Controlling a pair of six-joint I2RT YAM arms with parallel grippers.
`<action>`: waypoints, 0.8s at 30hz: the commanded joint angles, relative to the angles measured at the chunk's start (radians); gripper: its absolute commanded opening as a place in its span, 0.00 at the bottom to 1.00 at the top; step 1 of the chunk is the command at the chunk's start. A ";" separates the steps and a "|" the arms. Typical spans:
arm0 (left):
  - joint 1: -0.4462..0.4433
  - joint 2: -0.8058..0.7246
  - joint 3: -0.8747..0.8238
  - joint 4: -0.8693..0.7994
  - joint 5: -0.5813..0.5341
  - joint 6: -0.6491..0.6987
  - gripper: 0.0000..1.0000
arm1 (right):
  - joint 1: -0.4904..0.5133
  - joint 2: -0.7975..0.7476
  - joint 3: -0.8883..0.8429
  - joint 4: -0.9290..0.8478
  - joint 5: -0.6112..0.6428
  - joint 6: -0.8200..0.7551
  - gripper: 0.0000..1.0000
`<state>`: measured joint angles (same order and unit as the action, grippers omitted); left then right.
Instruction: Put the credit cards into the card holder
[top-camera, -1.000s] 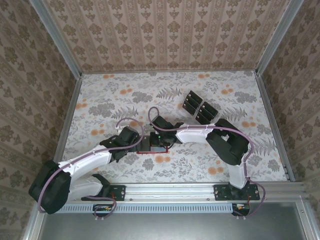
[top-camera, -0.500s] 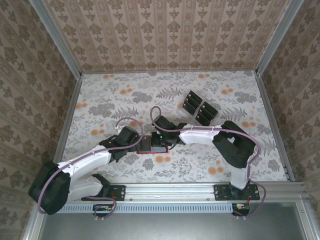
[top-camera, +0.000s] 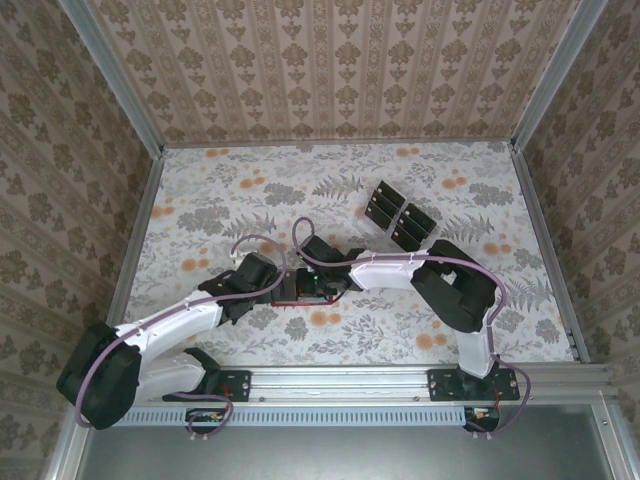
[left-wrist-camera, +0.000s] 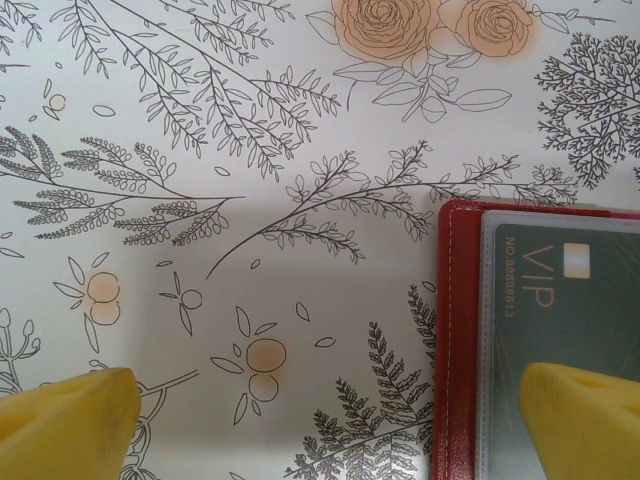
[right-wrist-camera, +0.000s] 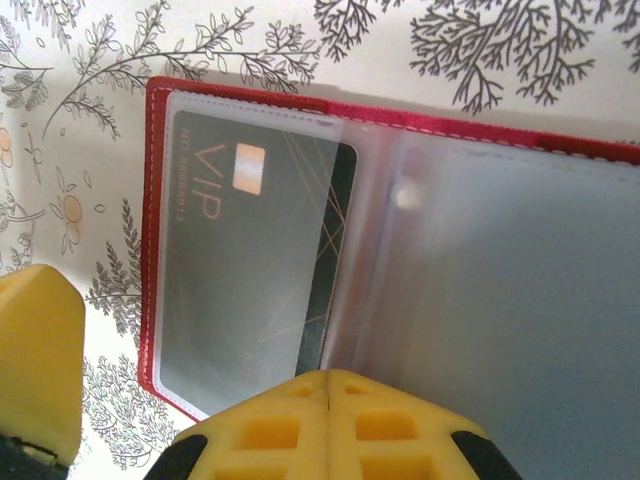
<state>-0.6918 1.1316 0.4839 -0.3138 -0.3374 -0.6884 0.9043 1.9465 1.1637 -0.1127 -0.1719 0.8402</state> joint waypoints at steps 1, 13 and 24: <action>0.006 -0.007 -0.011 -0.008 -0.005 -0.023 1.00 | 0.004 0.006 0.027 -0.018 -0.012 -0.001 0.05; 0.006 -0.008 -0.016 0.004 0.000 -0.016 1.00 | 0.005 -0.259 -0.186 0.011 0.114 0.095 0.34; 0.008 0.016 -0.022 0.022 0.011 0.001 1.00 | 0.004 -0.285 -0.287 0.030 0.143 0.138 0.34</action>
<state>-0.6918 1.1336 0.4706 -0.2989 -0.3359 -0.6880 0.9043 1.6524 0.8795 -0.1020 -0.0551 0.9627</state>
